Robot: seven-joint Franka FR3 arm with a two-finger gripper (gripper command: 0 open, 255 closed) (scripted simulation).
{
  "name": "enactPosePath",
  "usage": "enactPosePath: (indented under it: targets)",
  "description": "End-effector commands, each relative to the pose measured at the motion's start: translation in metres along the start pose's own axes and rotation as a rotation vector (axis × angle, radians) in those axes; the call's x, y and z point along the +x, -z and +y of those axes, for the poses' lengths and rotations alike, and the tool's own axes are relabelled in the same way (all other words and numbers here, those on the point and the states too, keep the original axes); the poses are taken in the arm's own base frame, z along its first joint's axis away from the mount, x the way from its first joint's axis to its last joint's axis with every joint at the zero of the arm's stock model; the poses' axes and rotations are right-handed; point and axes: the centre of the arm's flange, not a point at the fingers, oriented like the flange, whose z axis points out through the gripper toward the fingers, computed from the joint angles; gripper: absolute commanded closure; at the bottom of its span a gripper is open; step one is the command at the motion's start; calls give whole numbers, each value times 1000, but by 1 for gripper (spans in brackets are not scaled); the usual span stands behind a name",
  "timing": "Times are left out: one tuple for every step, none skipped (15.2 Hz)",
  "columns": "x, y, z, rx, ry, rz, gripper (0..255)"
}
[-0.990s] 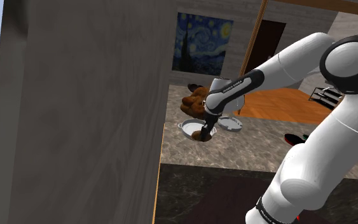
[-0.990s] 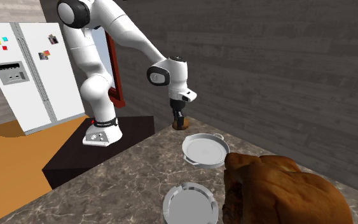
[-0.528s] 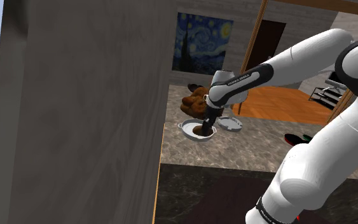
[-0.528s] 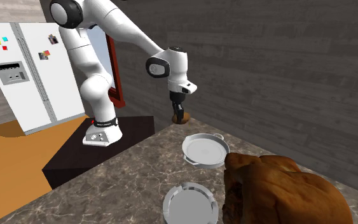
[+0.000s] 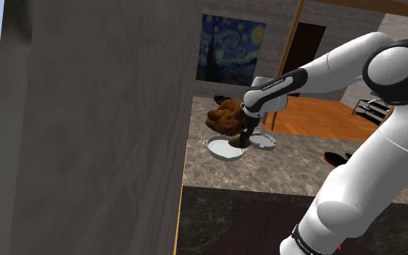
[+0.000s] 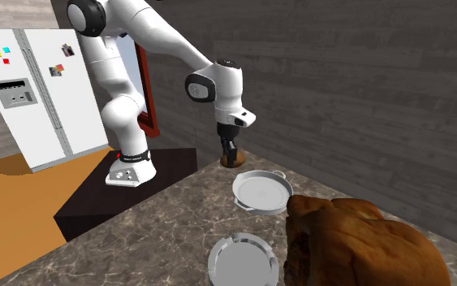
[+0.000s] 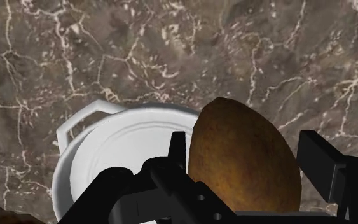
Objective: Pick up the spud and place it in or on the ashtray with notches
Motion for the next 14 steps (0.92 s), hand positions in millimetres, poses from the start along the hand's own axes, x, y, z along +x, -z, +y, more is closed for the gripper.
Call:
enactPosePath:
  targets:
    - [-6, 2, 28, -1, 2, 0, 255]
    - [-9, 3, 41, -1, 2, 0, 255]
    - [-11, 4, 54, -1, 2, 0, 255]
    - [-13, 5, 67, -1, 2, 0, 255]
    - [-16, 6, 80, -1, 2, 0, 255]
    - [-18, 7, 93, -1, 2, 0, 255]
    - [-20, 7, 105, -1, 2, 0, 255]
    - [-23, 8, 118, -1, 2, 0, 255]
    - [-25, 9, 131, -1, 2, 0, 255]
    - [-28, 10, 144, -1, 2, 0, 255]
    - [-30, 11, 157, -1, 2, 0, 255]
    - [-32, 12, 170, -1, 2, 0, 255]
    - [-35, 13, 183, -1, 2, 0, 255]
    - [-37, 14, 196, -1, 2, 0, 255]
